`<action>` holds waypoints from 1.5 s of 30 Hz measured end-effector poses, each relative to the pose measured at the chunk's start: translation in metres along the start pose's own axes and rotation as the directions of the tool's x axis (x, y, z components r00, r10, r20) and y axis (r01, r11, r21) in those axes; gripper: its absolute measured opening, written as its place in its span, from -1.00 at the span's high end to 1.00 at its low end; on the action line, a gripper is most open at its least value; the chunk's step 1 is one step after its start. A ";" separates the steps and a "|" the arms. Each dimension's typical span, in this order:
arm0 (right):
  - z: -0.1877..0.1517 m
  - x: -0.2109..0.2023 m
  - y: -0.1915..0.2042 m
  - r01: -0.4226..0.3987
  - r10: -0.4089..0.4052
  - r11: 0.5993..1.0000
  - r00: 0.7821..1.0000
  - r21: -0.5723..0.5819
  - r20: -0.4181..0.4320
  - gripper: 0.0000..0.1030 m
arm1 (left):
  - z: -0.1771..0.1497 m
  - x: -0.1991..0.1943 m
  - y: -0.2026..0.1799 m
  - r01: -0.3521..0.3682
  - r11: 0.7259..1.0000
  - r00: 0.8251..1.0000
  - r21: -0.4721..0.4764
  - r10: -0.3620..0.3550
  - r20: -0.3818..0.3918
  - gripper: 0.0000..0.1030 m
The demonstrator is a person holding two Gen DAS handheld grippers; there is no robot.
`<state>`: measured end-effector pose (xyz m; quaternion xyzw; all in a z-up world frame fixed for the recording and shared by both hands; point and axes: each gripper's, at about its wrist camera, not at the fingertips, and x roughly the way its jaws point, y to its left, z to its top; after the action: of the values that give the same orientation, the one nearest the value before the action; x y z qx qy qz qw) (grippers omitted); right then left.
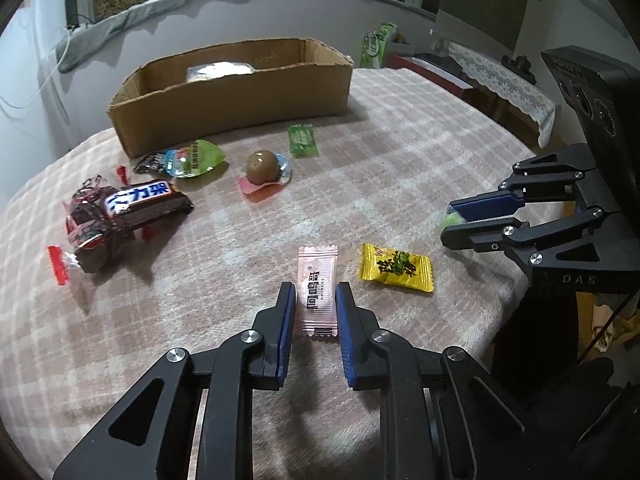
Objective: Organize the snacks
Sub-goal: 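Grasp the pink candy with the left tool while the right tool grasps the green jelly candy, then carry both candies into the box and open both tools over it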
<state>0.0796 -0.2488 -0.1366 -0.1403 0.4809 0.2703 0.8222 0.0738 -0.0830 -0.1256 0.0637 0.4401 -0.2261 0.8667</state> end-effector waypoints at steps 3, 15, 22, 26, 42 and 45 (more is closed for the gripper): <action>0.004 -0.005 -0.002 0.001 -0.002 1.000 1.000 0.005 0.016 0.57 | 0.004 -0.005 0.005 0.000 1.000 1.000 -0.012 0.000 0.014 0.64; 0.046 -0.032 -0.032 0.044 -0.047 0.999 0.993 0.033 0.111 0.57 | 0.041 -0.027 0.034 -0.031 0.998 0.994 -0.052 0.036 0.105 0.64; 0.083 -0.041 -0.053 0.053 -0.062 0.997 0.985 0.056 0.161 0.57 | 0.075 -0.034 0.067 -0.045 0.993 0.986 -0.105 0.061 0.156 0.64; 0.106 -0.040 -0.064 0.063 -0.073 0.996 0.981 0.061 0.179 0.57 | 0.093 -0.033 0.082 -0.056 0.990 0.981 -0.129 0.079 0.177 0.64; 0.192 0.020 -0.128 0.115 -0.133 0.984 0.982 0.135 0.136 0.57 | 0.160 0.008 0.132 -0.103 0.973 0.977 -0.204 0.137 0.161 0.64; 0.202 0.037 -0.138 0.114 -0.131 0.983 0.984 0.146 0.117 0.57 | 0.166 0.023 0.139 -0.112 0.970 0.980 -0.216 0.143 0.137 0.64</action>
<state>0.3182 -0.2503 -0.0725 -0.0945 0.4359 0.1932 0.8739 0.2695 -0.0180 -0.0557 -0.0159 0.3889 -0.1271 0.9123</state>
